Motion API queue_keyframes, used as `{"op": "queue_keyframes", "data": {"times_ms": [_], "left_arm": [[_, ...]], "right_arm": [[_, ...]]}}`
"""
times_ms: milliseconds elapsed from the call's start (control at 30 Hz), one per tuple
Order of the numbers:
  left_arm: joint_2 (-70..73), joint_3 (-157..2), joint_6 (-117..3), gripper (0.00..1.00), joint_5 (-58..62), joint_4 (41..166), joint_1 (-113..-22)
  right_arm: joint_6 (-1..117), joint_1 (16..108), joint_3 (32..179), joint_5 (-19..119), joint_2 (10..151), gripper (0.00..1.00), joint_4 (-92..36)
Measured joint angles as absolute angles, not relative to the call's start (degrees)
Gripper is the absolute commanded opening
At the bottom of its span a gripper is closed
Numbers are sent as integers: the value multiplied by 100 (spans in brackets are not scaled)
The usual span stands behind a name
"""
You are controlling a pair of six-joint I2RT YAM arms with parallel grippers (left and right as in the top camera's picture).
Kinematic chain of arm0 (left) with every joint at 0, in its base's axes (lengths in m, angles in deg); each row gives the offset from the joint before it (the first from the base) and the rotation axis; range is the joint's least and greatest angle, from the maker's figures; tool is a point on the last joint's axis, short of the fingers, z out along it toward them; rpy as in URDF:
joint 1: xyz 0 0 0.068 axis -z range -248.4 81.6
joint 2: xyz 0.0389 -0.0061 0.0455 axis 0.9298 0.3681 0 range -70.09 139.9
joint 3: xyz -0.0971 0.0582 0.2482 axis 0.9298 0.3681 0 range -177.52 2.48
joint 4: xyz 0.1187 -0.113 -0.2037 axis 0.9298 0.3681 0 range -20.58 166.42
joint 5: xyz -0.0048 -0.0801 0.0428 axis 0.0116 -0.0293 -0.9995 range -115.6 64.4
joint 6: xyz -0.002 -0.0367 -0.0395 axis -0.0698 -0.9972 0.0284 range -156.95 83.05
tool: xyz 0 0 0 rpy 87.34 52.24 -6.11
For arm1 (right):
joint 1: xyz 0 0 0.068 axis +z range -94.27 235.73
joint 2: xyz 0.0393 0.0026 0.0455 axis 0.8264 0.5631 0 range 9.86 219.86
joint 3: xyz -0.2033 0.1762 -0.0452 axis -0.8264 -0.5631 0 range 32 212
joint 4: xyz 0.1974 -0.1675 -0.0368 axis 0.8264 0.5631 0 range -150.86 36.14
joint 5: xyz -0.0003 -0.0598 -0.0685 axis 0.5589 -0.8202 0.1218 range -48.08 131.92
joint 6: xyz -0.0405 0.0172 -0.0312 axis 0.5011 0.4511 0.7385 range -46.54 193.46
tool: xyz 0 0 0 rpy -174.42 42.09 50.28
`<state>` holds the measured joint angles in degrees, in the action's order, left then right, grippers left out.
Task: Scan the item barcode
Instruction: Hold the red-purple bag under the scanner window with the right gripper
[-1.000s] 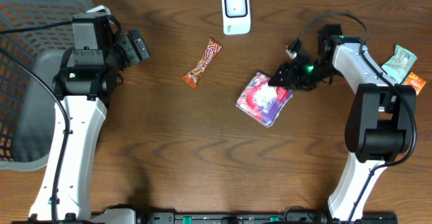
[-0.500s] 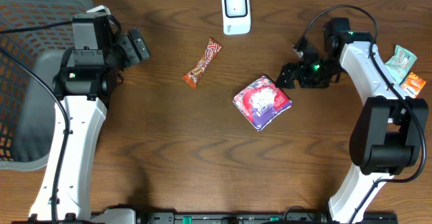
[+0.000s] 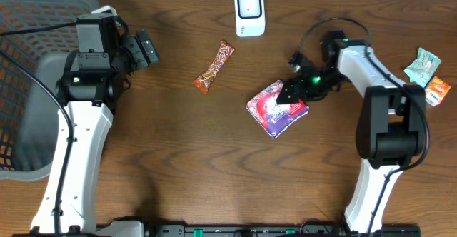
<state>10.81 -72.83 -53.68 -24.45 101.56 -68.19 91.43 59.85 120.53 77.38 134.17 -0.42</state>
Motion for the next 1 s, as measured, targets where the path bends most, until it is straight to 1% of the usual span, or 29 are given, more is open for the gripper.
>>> {"op": "queue_keyframes", "data": {"times_ms": [67, 100, 233, 333, 400, 467, 600, 633, 833, 900, 1000], "left_arm": [[1081, -7283, -5368, 98, -2445, 10156, -6819], [1081, -7283, -5368, 98, -2445, 10159, -6819], [1081, -7283, -5368, 98, -2445, 10159, -6819], [1081, -7283, -5368, 98, -2445, 10159, -6819], [1081, -7283, -5368, 98, -2445, 10156, -6819], [1081, -7283, -5368, 98, -2445, 10159, -6819], [1081, -7283, -5368, 98, -2445, 10159, -6819], [1081, -7283, -5368, 98, -2445, 10159, -6819], [1081, -7283, -5368, 98, -2445, 10156, -6819], [1081, -7283, -5368, 98, -2443, 10159, -6819], [1081, -7283, -5368, 98, -2445, 10161, -6819]], "right_arm": [[9211, 6107, 12053, 7703, 13443, 18, -22], [9207, 6157, 12053, 7692, 13443, 1, -2], [9150, 6240, 12055, 7745, 13443, 1, -24], [8896, 6234, 12055, 7802, 13443, 1, -83], [8606, 6234, 12055, 7909, 13443, 1, -356], [8232, 6236, 12055, 7998, 13443, 1, -874], [6966, 6234, 12071, 8073, 13415, 1, -2426], [6796, 6234, 12071, 8073, 13397, 1, -2618], [4872, 6234, 12108, 8108, 13052, 1, -5261], [4333, 6236, 12127, 8060, 12947, 2, -5755], [3644, 6249, 12132, 7767, 12872, 2, -6161]]}}
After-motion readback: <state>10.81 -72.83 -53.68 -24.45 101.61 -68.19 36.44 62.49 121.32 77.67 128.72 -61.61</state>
